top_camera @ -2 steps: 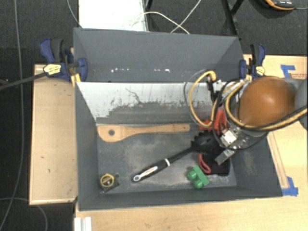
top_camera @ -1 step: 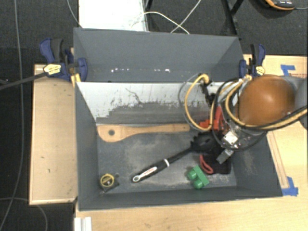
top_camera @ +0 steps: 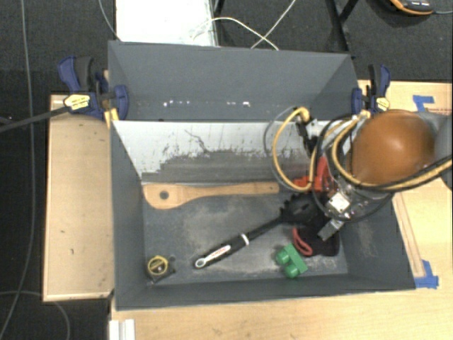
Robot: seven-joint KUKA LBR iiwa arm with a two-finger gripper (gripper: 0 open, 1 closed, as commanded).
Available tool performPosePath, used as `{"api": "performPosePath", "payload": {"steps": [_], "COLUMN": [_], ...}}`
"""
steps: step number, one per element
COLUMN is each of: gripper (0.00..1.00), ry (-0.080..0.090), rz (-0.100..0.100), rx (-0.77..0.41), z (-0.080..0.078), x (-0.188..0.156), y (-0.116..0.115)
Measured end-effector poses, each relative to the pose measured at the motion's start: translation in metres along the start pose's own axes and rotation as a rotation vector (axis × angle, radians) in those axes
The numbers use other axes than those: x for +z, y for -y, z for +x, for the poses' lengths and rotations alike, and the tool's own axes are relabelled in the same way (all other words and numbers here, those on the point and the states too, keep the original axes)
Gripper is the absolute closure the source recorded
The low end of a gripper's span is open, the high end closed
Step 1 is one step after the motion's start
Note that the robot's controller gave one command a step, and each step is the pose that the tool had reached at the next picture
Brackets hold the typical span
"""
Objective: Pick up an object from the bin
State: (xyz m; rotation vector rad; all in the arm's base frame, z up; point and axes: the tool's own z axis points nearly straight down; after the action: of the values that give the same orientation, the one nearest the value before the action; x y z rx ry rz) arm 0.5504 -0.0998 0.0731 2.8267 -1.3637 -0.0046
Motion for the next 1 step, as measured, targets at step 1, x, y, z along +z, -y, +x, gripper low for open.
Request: {"api": "performPosePath", "payload": {"steps": [1], "gripper": [1.00], "ry": [0.007], "rz": [-0.004], "rx": [0.007], "z": [-0.0026], "x": [-0.0228], "y": [-0.0007]}}
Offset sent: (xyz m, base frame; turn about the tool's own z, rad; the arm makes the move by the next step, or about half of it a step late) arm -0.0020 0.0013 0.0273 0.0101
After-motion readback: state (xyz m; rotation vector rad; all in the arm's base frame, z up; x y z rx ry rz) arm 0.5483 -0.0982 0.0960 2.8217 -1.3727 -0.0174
